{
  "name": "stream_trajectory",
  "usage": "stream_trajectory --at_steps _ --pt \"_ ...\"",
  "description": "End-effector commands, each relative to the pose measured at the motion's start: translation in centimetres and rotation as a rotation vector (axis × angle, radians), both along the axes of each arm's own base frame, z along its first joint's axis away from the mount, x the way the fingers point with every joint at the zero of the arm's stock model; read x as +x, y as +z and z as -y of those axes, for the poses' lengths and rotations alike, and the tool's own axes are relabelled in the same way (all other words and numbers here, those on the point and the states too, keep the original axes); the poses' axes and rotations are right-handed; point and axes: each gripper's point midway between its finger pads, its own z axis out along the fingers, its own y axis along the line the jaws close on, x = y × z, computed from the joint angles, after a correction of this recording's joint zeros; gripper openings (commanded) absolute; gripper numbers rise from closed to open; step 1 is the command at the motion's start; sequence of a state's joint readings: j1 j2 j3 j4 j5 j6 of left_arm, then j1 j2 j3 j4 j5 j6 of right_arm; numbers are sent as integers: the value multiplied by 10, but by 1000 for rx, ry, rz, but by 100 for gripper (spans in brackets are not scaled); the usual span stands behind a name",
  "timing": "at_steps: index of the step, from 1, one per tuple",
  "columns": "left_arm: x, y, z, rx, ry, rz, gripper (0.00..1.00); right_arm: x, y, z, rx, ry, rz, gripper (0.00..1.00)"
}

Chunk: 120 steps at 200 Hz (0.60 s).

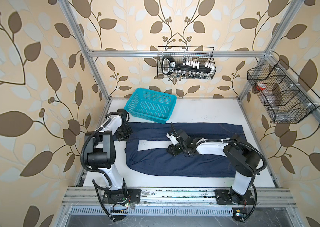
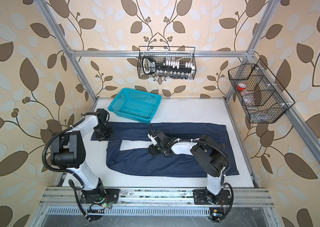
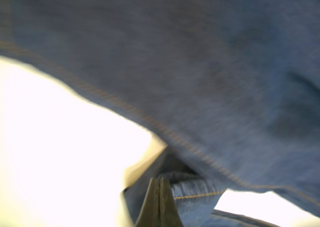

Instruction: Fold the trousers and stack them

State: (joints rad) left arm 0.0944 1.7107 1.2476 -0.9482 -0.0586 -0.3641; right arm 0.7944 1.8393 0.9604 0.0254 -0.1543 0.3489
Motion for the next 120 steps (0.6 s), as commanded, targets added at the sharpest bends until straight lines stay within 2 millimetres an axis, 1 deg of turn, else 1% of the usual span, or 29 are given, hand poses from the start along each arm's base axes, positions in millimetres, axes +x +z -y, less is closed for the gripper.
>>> stream_trajectory --at_steps 1,21,28,31,40,50,61,77,95,103,120 --pt "-50 41 -44 219 67 -63 0 -7 -19 23 -77 -37 -49 44" --pt "-84 54 -72 304 168 -73 0 -7 -20 25 -89 -45 -48 44" --pt "-95 53 -82 330 208 -87 0 -6 -21 26 -94 -48 -44 44" --pt "-100 59 -86 342 229 -69 0 -6 -21 28 -98 -51 -43 44" --pt "-108 65 -97 375 286 -49 0 -4 -21 32 -113 -64 -34 44" --pt "-112 72 -105 396 327 -23 0 -2 -22 38 -126 -84 -24 44" --pt "-119 74 -114 422 383 -27 0 2 -20 42 -126 -104 -11 44" --pt "-131 62 -122 421 472 -44 0 3 -17 44 -123 -113 -4 44" --pt "-145 36 -120 320 591 -71 0 3 -13 41 -98 -105 1 45" --pt "-145 29 -118 290 607 -75 0 3 -9 37 -77 -97 4 45" --pt "-142 20 -114 258 614 -75 0 4 3 29 -30 -81 13 48"
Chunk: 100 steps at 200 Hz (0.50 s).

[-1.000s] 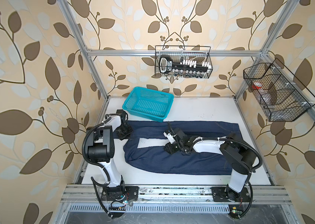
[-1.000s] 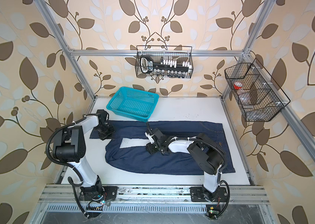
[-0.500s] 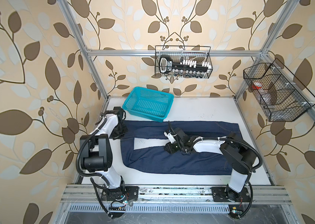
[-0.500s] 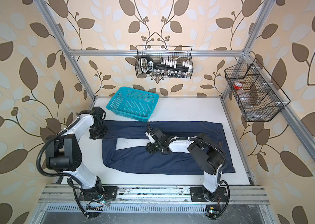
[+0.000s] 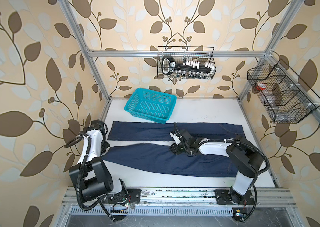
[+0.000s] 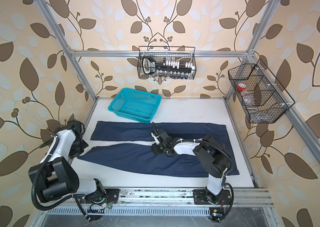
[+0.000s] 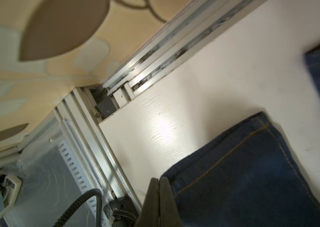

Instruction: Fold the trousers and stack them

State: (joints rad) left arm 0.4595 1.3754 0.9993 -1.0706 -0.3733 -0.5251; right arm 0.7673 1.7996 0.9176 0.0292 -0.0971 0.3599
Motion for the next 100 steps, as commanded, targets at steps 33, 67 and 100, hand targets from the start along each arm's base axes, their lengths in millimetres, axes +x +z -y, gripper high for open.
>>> stream_trajectory --at_steps 33,67,100 --pt "4 -19 0 -34 76 9 10 1 40 -9 104 15 35 55" --pt "13 -15 -5 -20 54 24 35 9 89 -3 181 8 91 59" --pt "23 -11 4 -93 24 54 58 5 111 25 187 -22 113 60"
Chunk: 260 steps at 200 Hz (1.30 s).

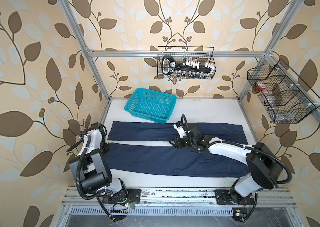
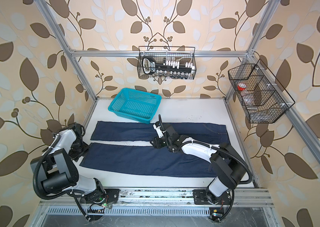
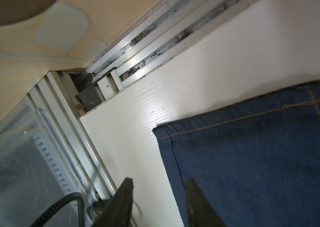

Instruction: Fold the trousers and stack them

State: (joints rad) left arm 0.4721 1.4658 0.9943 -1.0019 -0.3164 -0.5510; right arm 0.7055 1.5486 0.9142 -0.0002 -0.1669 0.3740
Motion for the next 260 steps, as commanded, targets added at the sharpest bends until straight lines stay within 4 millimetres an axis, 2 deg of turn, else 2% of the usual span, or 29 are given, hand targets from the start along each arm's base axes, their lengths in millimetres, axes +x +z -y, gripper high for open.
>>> stream_trajectory --at_steps 1,11,51,82,94,111,145,171,199,234,260 --pt "10 13 5 -36 -11 49 59 -8 13 17 -2 1 -6 60" --pt "14 13 13 -83 -19 76 64 -13 13 33 -14 -23 -16 60" --pt "48 6 71 -231 -102 171 66 -23 -5 115 -23 -245 -104 61" --pt "76 -16 119 -303 -194 175 65 -30 -22 182 -34 -455 -177 62" --pt "79 -26 129 -309 -211 153 63 -34 -29 202 -16 -528 -215 62" --pt "79 -39 135 -318 -203 136 62 -40 -41 218 14 -601 -260 62" --pt "65 -61 128 -284 -200 62 58 -53 -71 221 45 -667 -351 62" --pt "57 -75 123 -295 -175 43 56 -60 -90 218 -9 -699 -396 61" --pt "50 -79 109 -251 -191 -3 54 -65 -100 209 -117 -709 -408 61" --pt "37 -83 84 -236 -154 -32 53 -71 -113 195 -157 -690 -435 62" --pt "35 -82 70 -247 -135 -21 53 -68 -125 183 -182 -635 -451 62"
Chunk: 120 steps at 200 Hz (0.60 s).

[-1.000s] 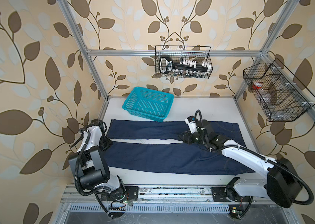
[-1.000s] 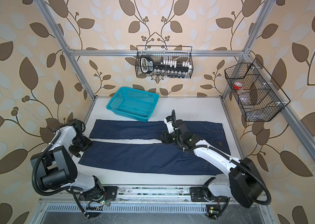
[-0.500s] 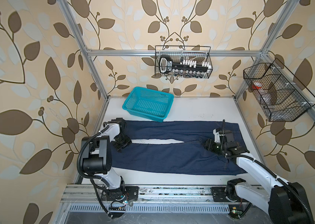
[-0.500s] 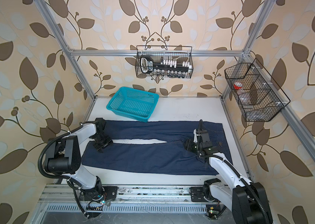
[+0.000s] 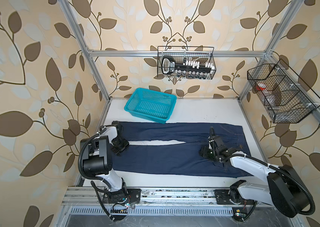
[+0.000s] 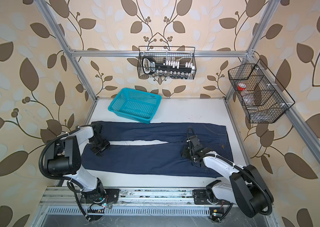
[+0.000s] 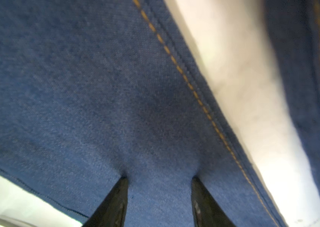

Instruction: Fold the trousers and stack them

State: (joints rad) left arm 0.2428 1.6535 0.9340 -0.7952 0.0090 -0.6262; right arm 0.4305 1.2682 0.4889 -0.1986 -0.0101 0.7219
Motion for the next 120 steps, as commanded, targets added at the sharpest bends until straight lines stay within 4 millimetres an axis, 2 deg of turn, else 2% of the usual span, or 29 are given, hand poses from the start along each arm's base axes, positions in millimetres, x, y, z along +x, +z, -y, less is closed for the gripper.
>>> stream_trajectory --at_steps 1,21,47,92,107,120 --pt "-26 -16 -26 74 2 -103 53 -12 -24 -2 -45 11 -95 62" --pt "-19 -11 -22 35 -1 -73 58 -8 -22 -3 -85 33 -113 63" --pt "-7 4 -15 -5 -1 -18 66 -8 -5 15 -124 -11 -86 64" --pt "16 41 -7 -26 -40 84 71 -5 29 72 -151 -151 -34 67" --pt "23 53 -1 -29 -61 114 74 0 38 93 -149 -205 -11 67" --pt "29 62 5 -39 -68 146 74 8 44 104 -126 -232 6 67"
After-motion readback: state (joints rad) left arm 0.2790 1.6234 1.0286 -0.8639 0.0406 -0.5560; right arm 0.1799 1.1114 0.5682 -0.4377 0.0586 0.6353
